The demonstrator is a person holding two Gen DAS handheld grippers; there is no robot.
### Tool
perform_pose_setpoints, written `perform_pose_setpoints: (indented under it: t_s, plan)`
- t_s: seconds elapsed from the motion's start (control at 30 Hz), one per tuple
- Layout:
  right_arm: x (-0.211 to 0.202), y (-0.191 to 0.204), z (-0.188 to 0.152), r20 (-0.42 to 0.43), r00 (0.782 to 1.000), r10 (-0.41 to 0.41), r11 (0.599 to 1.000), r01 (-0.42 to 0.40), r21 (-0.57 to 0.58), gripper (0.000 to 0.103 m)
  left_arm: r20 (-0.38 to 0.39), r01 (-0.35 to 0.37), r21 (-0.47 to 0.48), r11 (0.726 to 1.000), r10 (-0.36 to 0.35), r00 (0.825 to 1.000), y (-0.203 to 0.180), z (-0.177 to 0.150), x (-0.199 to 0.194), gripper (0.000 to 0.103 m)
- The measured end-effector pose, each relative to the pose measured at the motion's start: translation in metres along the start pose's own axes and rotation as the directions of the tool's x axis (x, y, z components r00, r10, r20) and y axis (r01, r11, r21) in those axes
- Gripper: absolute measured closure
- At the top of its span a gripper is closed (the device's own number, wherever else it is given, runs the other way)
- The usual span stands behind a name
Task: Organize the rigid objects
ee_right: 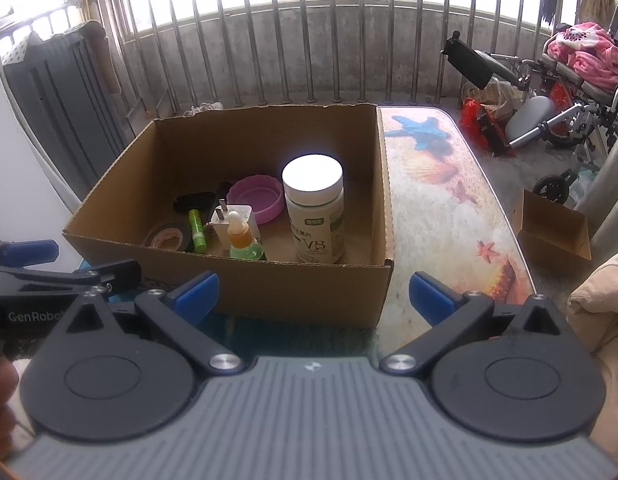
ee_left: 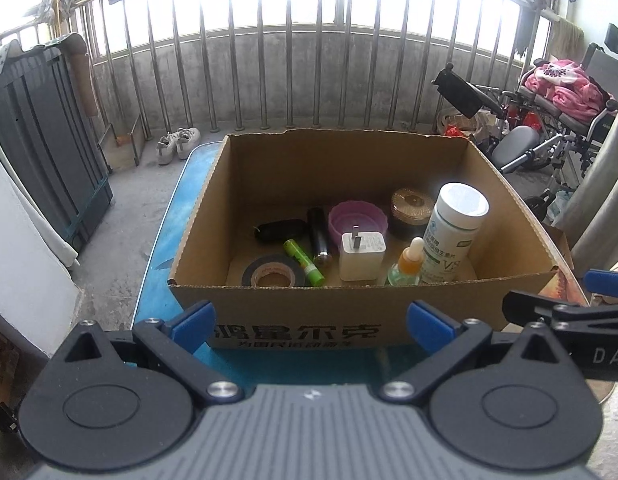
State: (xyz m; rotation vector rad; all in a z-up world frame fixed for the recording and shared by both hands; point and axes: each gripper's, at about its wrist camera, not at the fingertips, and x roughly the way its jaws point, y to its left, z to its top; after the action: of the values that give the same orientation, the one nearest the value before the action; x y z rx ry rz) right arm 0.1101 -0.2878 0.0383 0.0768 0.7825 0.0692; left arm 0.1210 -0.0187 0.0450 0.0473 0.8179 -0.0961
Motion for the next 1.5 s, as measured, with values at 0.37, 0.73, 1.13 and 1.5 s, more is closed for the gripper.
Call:
perform_pose_setpoints:
  t_s: [0.37,0.73,1.13,1.5]
  plan:
    - [0.0054,-0.0032,0.0007,-0.004,1.000,0.007,1.000,-0.007,0.029,0.001,0.004,-0.010,0.021,1.000,0.010,1.000,-0.0013,0.0049,0.0028,0.001]
    - [0.0045,-0.0008,0.0007,-0.004,1.000,-0.001,1.000,0.001,0.019,0.001,0.002,-0.009,0.021,1.000,0.009,1.000,-0.0012,0.0052,0.0026,0.001]
    - [0.0017,0.0020,0.0001,-0.002,1.000,-0.005,1.000,0.005,0.015,0.001,0.002,-0.008,0.020,1.000,0.007,1.000,-0.0003,0.0053,0.0024,0.001]
    - [-0.0004,0.0018,-0.0015,-0.008,1.000,-0.006,1.000,0.007,0.022,0.001,-0.003,-0.008,0.018,1.000,0.008,1.000,-0.0023,0.0033,0.0011,0.001]
